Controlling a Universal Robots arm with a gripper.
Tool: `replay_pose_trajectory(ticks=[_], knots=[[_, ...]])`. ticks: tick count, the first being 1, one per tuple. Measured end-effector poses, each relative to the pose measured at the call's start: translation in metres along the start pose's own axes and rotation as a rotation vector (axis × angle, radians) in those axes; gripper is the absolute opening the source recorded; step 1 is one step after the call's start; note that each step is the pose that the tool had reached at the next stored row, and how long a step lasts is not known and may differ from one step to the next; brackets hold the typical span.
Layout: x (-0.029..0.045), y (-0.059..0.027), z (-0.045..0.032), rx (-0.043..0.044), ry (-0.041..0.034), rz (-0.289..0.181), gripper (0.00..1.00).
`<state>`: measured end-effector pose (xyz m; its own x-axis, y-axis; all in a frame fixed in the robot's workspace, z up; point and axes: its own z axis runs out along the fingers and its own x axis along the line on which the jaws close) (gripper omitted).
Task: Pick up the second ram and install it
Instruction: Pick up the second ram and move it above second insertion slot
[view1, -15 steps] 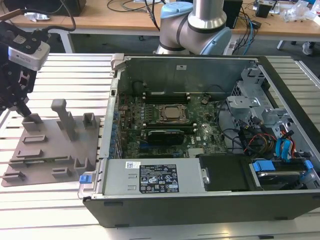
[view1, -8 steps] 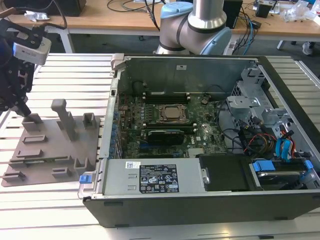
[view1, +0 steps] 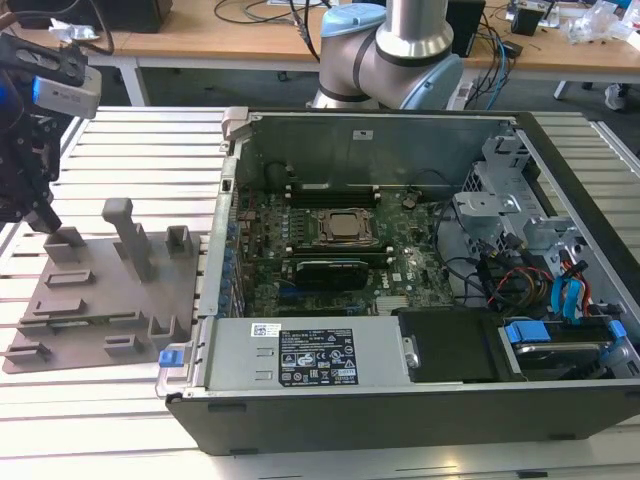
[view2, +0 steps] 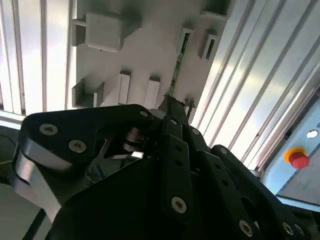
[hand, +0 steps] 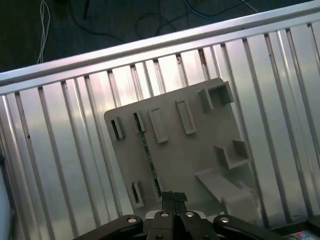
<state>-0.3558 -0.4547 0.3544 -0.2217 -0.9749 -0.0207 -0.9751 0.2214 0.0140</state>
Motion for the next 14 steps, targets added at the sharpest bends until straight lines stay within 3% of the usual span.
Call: replay_pose_trajectory(ticks=[4, 8, 11, 14], knots=[[0.0, 0.0, 0.0, -0.0023, 0.0016, -0.112, 0.1], [0.0, 0.0, 0.0, -0.0037, 0.0026, -0.18, 0.1], [0.0, 0.0, 0.0, -0.0052, 0.0036, -0.255, 0.1], [0.0, 0.0, 0.0, -0.0059, 0.004, -0.289, 0.1]])
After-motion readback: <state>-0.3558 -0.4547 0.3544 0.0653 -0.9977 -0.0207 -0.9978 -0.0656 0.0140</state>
